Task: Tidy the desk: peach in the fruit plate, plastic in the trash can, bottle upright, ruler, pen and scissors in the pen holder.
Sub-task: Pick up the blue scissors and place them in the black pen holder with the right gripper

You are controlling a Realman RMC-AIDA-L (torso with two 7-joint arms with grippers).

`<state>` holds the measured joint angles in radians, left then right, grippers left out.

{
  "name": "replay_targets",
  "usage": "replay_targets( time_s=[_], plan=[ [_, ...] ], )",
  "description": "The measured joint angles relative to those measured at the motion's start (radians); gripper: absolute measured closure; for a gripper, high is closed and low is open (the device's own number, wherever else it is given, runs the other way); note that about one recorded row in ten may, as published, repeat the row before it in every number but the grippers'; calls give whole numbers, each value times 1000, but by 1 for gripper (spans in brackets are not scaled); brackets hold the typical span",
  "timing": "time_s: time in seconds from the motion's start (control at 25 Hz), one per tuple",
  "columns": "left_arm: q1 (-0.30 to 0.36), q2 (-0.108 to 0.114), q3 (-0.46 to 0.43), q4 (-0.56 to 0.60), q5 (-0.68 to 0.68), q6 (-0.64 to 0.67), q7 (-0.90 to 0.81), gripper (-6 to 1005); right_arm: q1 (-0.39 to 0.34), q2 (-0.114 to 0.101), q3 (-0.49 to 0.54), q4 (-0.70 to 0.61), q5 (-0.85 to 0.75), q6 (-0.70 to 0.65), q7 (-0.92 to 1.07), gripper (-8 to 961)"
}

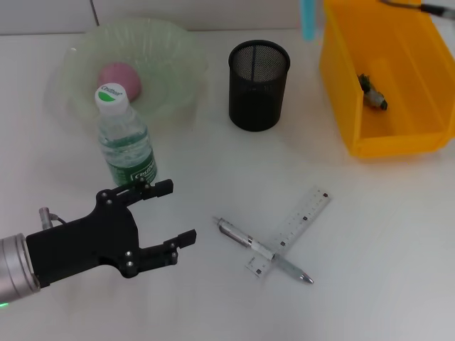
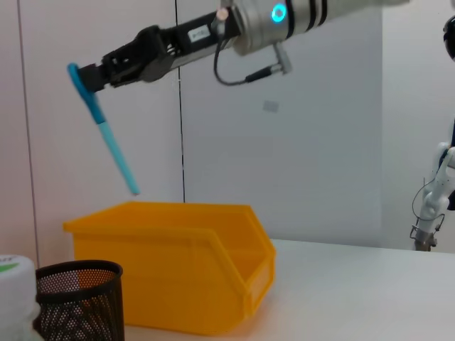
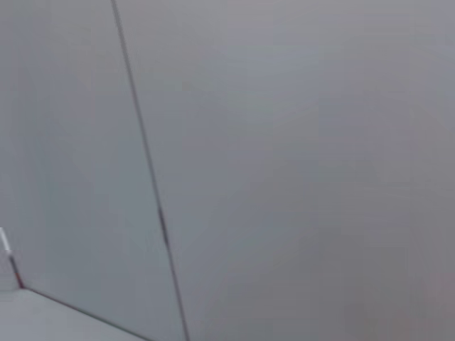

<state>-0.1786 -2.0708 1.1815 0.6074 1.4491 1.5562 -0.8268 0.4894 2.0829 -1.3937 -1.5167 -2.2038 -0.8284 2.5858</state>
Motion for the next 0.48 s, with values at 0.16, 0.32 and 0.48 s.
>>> replay_targets(
  time_s=[0.16,0.32,0.48],
  plan=[
    [-1,0,0,-1,3,5,0,200,6,1,-69,179,259,175,-317,843],
    [-3,0,0,-9,0,11,0,200,12,3,-94,320,586,224,-652,843],
    [-4,0,1,-9,-1,13,0,200,32,2,-95,434,821,220,-896,842]
  ],
)
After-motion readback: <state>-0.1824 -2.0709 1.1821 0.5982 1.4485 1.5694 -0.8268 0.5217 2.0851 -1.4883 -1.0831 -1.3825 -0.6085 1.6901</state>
